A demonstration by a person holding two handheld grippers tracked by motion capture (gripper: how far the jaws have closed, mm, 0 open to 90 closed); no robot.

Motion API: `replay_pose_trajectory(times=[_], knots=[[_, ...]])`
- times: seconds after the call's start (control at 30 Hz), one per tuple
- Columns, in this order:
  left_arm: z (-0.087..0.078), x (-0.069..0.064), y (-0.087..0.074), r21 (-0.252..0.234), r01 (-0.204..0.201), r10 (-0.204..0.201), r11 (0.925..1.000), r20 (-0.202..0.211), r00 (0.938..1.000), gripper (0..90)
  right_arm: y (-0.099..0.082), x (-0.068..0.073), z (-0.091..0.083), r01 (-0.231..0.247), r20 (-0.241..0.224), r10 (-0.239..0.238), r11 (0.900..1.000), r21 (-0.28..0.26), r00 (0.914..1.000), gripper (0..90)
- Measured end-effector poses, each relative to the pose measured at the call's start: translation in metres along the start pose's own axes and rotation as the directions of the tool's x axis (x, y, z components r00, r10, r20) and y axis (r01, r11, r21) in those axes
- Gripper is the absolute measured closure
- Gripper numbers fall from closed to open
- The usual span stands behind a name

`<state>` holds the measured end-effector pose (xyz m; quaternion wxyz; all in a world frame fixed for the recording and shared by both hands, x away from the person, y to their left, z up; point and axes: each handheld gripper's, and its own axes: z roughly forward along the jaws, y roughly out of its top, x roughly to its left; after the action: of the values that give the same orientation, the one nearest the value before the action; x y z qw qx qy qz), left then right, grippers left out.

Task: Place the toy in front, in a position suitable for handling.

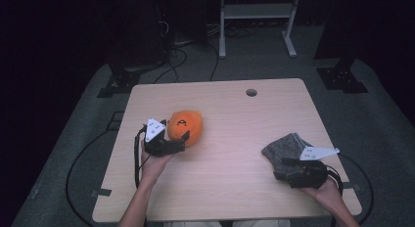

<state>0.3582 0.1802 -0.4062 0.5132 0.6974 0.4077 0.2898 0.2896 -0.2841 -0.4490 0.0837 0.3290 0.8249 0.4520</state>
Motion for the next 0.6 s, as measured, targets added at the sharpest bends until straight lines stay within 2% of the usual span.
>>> replay_pose_trajectory(times=[0.07,0.1,0.17,0.33,0.5,0.6], knots=[[0.003,0.001,0.0,-0.002,0.007,-0.007,1.0,-0.007,1.0,3.3,0.0,0.001,0.0,0.002,-0.001,-0.002,1.0,-0.002,1.0,31.6],[0.011,0.003,0.0,0.019,0.01,-0.01,0.9998,-0.016,0.9998,3.7,0.001,0.001,0.0,0.005,-0.004,-0.005,1.0,-0.005,1.0,31.6],[0.014,0.004,0.0,0.026,0.013,-0.012,0.9996,-0.024,0.9996,3.6,0.001,0.001,0.0,0.003,-0.005,-0.003,1.0,-0.002,1.0,31.6],[0.033,0.008,-0.007,0.065,0.062,-0.059,0.996,-0.046,0.9972,3.8,0.0,0.001,-0.002,0.005,-0.005,-0.005,1.0,-0.008,1.0,31.6],[0.044,0.005,-0.012,0.103,0.067,-0.061,0.9925,-0.056,0.9965,4.0,0.0,0.0,-0.002,0.008,-0.006,-0.008,0.9999,-0.008,1.0,31.6],[0.049,0.003,-0.015,0.118,0.054,-0.045,0.9915,-0.075,0.9962,4.1,0.0,0.001,-0.002,0.012,-0.007,-0.012,0.9999,-0.01,0.9999,31.6]])
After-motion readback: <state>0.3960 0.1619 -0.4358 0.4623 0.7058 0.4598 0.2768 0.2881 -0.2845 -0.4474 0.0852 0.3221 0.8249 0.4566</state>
